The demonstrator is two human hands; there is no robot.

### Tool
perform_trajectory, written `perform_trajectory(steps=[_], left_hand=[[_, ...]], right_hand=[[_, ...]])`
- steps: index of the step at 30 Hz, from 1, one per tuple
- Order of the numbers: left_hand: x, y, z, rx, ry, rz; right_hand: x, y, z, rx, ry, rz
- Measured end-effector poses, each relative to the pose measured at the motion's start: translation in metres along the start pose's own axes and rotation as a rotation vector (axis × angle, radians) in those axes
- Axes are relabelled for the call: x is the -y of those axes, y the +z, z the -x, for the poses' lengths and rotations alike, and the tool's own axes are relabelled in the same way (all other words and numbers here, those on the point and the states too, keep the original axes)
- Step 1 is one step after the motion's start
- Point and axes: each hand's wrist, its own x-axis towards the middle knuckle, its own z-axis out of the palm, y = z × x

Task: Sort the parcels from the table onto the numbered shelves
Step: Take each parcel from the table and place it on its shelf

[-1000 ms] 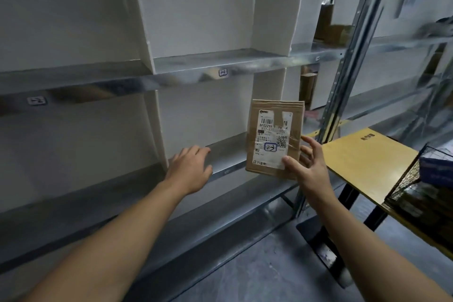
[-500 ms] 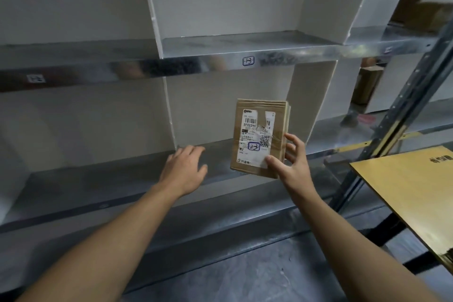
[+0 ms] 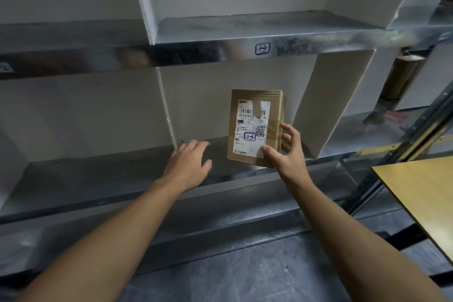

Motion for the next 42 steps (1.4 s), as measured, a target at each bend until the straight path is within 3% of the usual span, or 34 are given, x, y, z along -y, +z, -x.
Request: perform_trajectory(steps=[16,25,42], left_hand=[[-0.001,0.019,-0.009,0.066,-0.263,0.026],[-0.001,0.026,-0.009,-0.002,-0.292,0.058],[-0.002,0.026,-0.004,-0.034,-0.311,0.101]], right_hand=[[-0.061,0.030,-0.078,0.241,-0.001,0.132],[-0.093,0.059,-0.099,0.327,0.019,0.157],[-0.101,0.089,-0.120,0.274,0.104,0.085]])
